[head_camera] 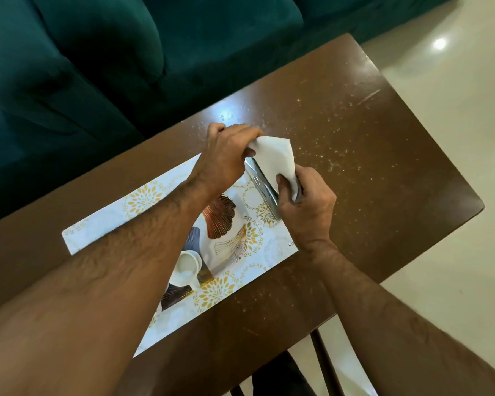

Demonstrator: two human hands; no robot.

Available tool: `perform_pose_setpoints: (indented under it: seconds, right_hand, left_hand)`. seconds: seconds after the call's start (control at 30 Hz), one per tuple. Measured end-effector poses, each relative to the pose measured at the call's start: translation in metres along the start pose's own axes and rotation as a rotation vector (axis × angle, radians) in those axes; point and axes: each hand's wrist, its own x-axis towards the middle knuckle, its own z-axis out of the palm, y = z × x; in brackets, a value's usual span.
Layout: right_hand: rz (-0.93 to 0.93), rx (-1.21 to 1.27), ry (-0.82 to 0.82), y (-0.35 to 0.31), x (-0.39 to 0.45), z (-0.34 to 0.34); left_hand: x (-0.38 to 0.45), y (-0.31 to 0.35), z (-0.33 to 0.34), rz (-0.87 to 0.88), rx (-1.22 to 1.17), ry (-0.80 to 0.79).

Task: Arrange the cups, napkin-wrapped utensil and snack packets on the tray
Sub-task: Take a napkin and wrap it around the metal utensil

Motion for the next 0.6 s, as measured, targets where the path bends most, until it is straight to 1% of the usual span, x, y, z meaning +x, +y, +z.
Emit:
perform_pose_setpoints:
  seconds: [0.3,0.5,0.6]
  right_hand:
    - [-0.083,-0.026,-0.139,0.005,-0.012,0.005]
    - [-0.129,-0.036,-0.172,0.012,-0.019,0.005]
    - [-0.112,-0.031,-0.202,0.016,-0.028,0.004]
  left_hand:
    - [0.002,-0.010,0.008,0.004,0.025,-0.100]
    - [0.003,-0.016,0.012,-0.011,0.058,-0.207]
    - [0.004,-0.018,0.015,-0.027,0.089,-0.209]
